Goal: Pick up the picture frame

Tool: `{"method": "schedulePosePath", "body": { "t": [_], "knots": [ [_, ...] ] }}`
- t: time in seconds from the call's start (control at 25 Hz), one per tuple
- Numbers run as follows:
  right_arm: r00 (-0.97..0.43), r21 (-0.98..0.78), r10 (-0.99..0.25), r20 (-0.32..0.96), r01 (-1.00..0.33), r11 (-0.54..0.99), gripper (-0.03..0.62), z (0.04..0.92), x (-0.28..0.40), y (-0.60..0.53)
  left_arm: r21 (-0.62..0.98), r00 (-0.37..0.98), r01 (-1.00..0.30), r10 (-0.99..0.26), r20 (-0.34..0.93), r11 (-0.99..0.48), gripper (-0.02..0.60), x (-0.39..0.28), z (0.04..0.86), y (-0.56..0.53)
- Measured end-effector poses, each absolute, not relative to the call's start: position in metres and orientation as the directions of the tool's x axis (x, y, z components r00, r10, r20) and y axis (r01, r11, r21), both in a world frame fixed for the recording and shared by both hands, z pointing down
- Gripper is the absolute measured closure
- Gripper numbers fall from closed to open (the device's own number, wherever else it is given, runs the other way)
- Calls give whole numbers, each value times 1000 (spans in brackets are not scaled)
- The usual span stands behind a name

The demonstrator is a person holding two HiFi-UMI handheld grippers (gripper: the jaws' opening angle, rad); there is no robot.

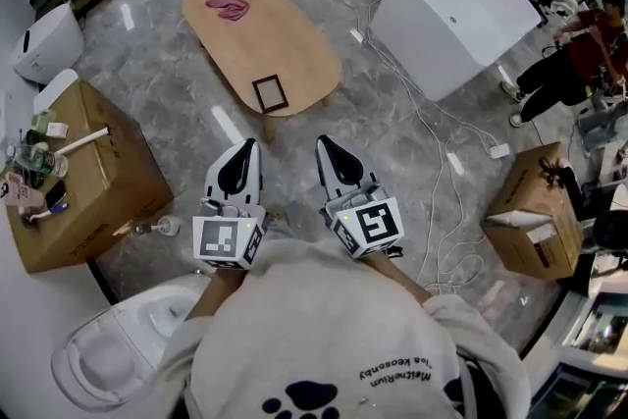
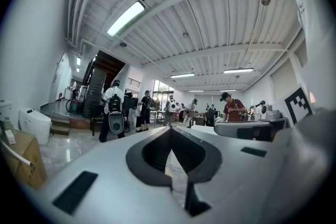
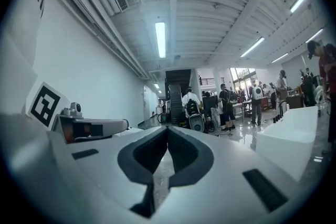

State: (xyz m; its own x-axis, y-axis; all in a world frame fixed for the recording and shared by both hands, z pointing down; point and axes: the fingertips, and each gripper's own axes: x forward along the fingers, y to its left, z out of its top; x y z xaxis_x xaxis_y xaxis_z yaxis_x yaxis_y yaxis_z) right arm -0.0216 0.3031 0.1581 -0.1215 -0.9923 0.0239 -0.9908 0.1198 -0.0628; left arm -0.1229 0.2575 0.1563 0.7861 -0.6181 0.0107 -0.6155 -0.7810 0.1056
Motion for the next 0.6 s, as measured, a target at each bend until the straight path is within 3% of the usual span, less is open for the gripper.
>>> {"method": "schedulePosePath", "body": {
  "t": [0.6],
  "knots": [
    [-107, -58, -989, 104, -993, 102, 585, 169, -27, 245, 191, 775, -624, -631, 35, -757, 572, -149, 181, 198]
  ]
}}
